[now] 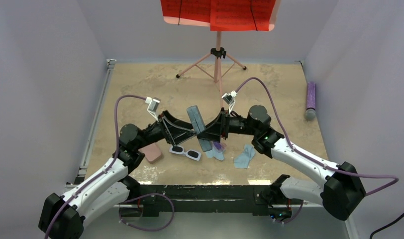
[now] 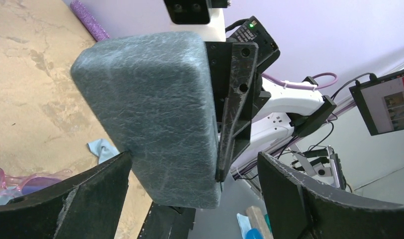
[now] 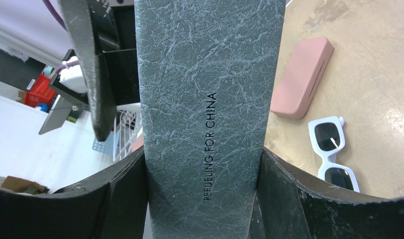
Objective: Organize the sunglasses
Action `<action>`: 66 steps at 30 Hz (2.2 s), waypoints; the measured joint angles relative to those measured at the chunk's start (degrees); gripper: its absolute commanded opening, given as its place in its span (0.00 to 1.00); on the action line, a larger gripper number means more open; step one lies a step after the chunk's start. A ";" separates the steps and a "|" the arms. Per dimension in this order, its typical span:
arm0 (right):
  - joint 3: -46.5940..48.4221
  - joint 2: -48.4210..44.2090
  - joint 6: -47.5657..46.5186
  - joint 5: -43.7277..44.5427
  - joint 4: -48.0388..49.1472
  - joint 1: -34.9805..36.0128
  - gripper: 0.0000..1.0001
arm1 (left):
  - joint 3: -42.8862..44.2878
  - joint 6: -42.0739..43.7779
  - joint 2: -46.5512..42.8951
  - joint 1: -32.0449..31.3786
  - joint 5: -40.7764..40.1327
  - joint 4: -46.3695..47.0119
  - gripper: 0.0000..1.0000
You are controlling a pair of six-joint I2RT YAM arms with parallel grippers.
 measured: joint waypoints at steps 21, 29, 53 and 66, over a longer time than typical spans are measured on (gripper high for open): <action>0.00 0.52 0.26 -2.97 5.46 0.68 0.13 | -0.02 -2.58 5.88 -0.33 -0.85 6.99 0.78; 0.00 1.05 0.31 -3.13 5.51 0.83 0.12 | -0.02 -3.43 7.67 -0.37 1.29 10.23 0.28; -1.77 -6.80 -1.97 -7.32 1.05 0.96 0.00 | -1.99 3.06 11.52 2.86 22.16 24.33 0.00; 1.31 -4.57 -8.35 -9.09 -6.01 1.90 0.19 | -2.45 1.40 11.78 3.93 24.20 25.16 0.00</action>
